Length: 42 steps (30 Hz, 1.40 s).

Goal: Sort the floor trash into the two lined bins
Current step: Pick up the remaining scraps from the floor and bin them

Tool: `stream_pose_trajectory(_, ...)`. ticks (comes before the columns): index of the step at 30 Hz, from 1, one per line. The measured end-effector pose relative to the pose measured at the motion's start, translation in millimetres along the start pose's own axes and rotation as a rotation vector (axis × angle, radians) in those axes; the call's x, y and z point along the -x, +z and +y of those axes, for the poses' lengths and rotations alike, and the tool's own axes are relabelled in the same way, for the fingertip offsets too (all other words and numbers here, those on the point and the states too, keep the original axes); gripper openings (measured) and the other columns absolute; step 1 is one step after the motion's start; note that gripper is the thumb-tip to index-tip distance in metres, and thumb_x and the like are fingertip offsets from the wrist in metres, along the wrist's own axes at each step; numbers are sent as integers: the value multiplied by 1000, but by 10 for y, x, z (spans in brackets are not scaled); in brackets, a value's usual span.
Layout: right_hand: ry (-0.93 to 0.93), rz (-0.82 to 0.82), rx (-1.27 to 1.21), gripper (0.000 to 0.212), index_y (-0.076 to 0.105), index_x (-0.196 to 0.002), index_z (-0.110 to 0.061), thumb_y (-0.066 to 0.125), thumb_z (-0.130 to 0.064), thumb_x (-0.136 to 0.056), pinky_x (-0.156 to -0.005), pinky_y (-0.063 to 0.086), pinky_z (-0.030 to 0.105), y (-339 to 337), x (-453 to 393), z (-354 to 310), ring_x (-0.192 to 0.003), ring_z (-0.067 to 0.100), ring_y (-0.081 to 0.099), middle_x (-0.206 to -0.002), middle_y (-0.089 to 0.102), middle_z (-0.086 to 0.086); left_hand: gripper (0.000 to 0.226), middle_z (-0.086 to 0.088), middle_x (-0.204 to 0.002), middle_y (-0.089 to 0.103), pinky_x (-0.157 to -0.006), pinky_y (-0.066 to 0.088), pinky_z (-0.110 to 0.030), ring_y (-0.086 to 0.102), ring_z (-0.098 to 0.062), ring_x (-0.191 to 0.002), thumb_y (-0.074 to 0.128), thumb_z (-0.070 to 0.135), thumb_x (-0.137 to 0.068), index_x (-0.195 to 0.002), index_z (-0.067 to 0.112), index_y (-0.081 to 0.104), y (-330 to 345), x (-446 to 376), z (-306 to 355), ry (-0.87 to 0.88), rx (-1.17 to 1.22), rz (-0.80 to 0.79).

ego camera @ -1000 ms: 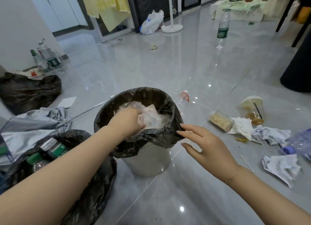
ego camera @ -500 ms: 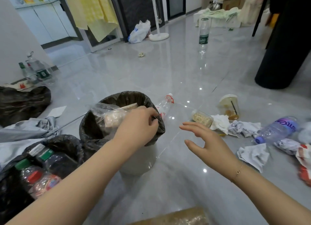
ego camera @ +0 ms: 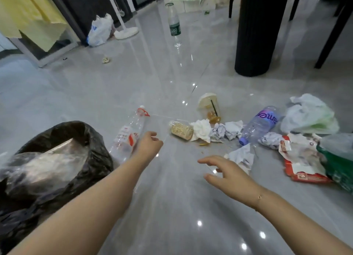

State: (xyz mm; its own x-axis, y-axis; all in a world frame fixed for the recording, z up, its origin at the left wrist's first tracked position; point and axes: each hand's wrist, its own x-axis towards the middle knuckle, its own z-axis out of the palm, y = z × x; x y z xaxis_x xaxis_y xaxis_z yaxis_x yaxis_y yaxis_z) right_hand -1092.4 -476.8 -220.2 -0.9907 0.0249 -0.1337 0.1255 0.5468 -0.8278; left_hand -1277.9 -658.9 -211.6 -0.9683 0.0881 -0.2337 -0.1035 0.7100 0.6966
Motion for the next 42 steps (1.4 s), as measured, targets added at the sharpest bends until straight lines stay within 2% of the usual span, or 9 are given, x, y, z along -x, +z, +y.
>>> stream_pose_trajectory(5,-36,18,-33,38,54,-126,-36,57,-20,-91,-94,29,0,69,-94,272,-106,-26,38,-121,45,-32,64,-13,-140,45,-99,40,-38,46,-31,-126,61,7,-80,-141,8,39,88,-741,-105,-51,-203,220)
stream_pose_trajectory(9,-34,-44,-115,35,57,-120,-39,58,-20,-90,-97,30,5,239,-186,517,-118,-17,39,-123,49,-33,77,-8,-152,23,-113,17,-44,17,-22,-143,61,18,-79,-146,16,23,124,-1145,-333,-189,-589,315)
stream_pose_trajectory(14,-15,-95,-178,33,59,-114,-44,57,-30,-85,-95,33,6,434,-326,724,-120,-12,44,-128,39,-40,86,-9,-147,27,-108,23,-48,21,-25,-138,62,30,-78,-148,20,12,60,-1501,-629,-380,-691,335)
stream_pose_trajectory(19,-5,-120,-193,45,35,-106,-79,43,-52,-71,-91,36,4,503,-478,714,-118,-15,44,-129,31,-45,90,-18,-124,46,-90,35,-40,43,-34,-110,59,54,-82,-150,24,8,39,-1595,-894,-111,-1064,364)
stream_pose_trajectory(25,-20,-116,-246,45,37,-109,-73,41,-51,-71,-90,36,6,531,-473,570,-115,-8,49,-125,42,-38,100,-20,-127,49,-98,32,-45,39,-38,-119,68,42,-76,-152,27,5,145,-1485,-580,-232,-636,319)
stream_pose_trajectory(28,2,-75,-282,39,46,-110,-62,51,-43,-76,-90,39,8,517,-390,535,-111,-4,53,-119,50,-33,97,-15,-131,47,-97,39,-48,45,-39,-120,68,33,-78,-152,32,6,305,-1302,-417,-135,-388,314)
stream_pose_trajectory(34,12,-26,-254,35,62,-107,-46,54,-25,-81,-89,44,16,443,-167,399,-107,2,56,-114,55,-27,97,-13,-134,41,-97,39,-44,48,-35,-119,62,50,-82,-152,33,-3,468,-901,-479,-119,-606,137)
stream_pose_trajectory(38,35,5,-268,34,65,-108,-34,58,-8,-88,-90,43,15,347,17,362,-107,0,56,-112,57,-26,114,-10,-123,55,-93,50,-42,57,-32,-108,79,46,-54,-147,30,15,359,-569,-389,-179,-174,25)
stream_pose_trajectory(42,137,114,-415,34,69,-103,-34,59,-5,-89,-85,47,18,307,178,227,-100,0,60,-103,66,-19,77,5,-105,63,-81,54,-32,63,-16,-96,85,34,-63,-124,33,39,166,229,-186,-97,266,-57)
